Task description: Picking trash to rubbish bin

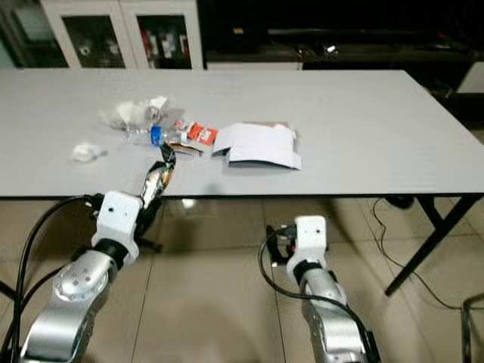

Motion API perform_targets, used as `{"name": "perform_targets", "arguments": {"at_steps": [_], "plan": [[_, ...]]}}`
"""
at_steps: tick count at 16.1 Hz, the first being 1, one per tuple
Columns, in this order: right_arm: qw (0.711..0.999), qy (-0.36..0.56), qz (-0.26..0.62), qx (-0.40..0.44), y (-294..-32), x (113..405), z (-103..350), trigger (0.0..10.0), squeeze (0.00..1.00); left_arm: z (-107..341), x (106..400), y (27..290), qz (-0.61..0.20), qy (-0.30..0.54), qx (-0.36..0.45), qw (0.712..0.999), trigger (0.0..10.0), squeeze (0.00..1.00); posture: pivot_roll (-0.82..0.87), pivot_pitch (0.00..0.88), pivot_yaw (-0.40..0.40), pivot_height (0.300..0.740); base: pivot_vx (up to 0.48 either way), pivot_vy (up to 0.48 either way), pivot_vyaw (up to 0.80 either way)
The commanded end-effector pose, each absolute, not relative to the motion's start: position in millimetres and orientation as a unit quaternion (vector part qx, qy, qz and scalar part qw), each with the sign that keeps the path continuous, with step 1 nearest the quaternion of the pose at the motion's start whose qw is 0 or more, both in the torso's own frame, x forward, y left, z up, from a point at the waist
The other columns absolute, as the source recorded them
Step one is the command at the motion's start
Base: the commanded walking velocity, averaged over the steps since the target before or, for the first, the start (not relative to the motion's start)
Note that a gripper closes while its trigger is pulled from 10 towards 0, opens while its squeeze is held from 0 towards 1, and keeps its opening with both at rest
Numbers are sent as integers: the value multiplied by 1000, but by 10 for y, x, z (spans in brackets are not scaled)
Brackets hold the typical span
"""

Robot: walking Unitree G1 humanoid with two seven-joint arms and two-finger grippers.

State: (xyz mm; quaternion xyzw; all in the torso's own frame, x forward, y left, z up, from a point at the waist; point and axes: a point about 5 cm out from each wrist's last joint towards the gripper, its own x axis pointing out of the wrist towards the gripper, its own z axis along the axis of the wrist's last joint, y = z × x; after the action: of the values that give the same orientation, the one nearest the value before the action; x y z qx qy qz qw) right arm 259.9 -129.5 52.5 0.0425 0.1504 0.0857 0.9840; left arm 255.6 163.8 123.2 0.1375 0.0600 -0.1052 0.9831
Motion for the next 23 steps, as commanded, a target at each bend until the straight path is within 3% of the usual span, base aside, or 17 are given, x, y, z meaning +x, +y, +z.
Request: {"name": "perform_targets", "arguments": {"at_steps": [1,10,16,18,23], "plan": [[986,132,92,47,-1284,2656,608,10000,0,1301,2559,1641,-101,49,141,984,10000,0,68,0,1,740,0,0,800],[975,102,189,51,-1008,2774,785,10000,0,1567,2505,1756,-81,17,179,980,10000,0,118,0,-41,740,310,0,800],[975,84,200,53,-999,2870,915,10000,0,1635,2503,1785,-75,14,189,979,10000,0,130,0,-64,740,394,0,800],[976,77,196,49,-1015,2906,940,10000,0,1634,2485,1776,-76,15,192,978,10000,0,130,0,-64,740,403,0,800],[989,3,129,66,-1187,3073,1254,10000,0,1639,2465,1765,-90,14,187,978,10000,0,129,0,-88,740,400,0,0]]}}
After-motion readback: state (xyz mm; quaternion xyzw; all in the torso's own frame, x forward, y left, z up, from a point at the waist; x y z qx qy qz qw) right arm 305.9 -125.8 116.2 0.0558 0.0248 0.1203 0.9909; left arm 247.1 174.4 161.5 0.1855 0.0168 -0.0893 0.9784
